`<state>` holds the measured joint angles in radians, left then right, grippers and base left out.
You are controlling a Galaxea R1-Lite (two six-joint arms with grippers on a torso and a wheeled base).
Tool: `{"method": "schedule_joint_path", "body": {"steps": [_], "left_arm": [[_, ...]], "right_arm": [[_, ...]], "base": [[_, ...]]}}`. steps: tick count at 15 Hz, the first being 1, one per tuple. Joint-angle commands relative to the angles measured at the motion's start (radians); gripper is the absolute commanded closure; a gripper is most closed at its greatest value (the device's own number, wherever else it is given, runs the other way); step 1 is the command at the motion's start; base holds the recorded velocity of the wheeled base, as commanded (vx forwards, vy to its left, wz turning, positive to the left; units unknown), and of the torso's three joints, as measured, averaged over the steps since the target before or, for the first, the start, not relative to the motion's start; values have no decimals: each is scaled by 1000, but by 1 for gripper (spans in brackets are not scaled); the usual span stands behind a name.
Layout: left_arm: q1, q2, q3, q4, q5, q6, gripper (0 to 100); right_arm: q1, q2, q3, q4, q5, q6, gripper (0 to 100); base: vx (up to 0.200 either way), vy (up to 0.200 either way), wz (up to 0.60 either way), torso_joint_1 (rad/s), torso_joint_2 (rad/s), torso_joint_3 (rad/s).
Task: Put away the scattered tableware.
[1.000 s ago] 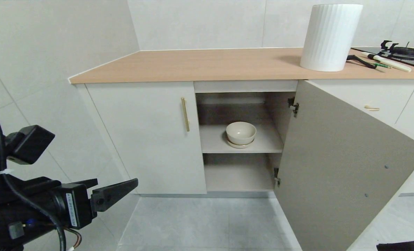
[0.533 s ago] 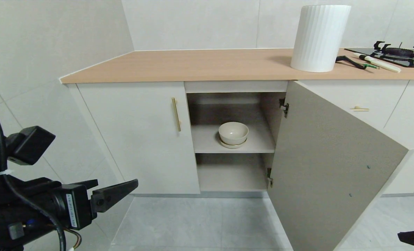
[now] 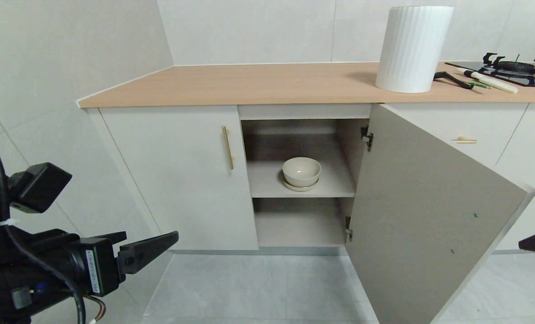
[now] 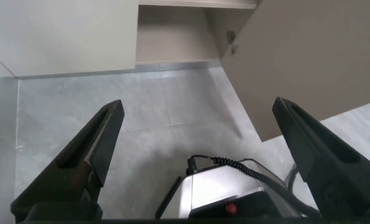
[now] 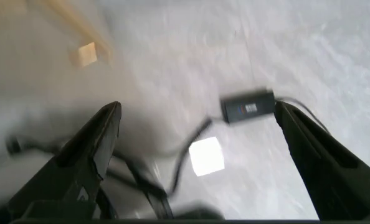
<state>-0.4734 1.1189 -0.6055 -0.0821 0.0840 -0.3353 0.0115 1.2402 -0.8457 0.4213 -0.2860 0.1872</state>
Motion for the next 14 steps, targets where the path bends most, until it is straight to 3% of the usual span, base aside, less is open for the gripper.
{"method": "schedule_joint_path", "body": {"steps": [1, 6, 14], "left_arm": [[-1, -1, 0, -1, 0, -1, 0], [-1, 1, 0, -1, 0, -1, 0], [-1, -2, 0, -2, 2, -1, 0]], "right_arm": [[-7, 131, 48, -121, 1, 66, 0], [8, 209, 51, -214, 22, 158, 0], [137, 214, 51, -233, 36, 233, 0]], "base": [[0, 0, 0, 0, 0, 0], [0, 0, 0, 0, 0, 0], [0, 0, 0, 0, 0, 0]]}}
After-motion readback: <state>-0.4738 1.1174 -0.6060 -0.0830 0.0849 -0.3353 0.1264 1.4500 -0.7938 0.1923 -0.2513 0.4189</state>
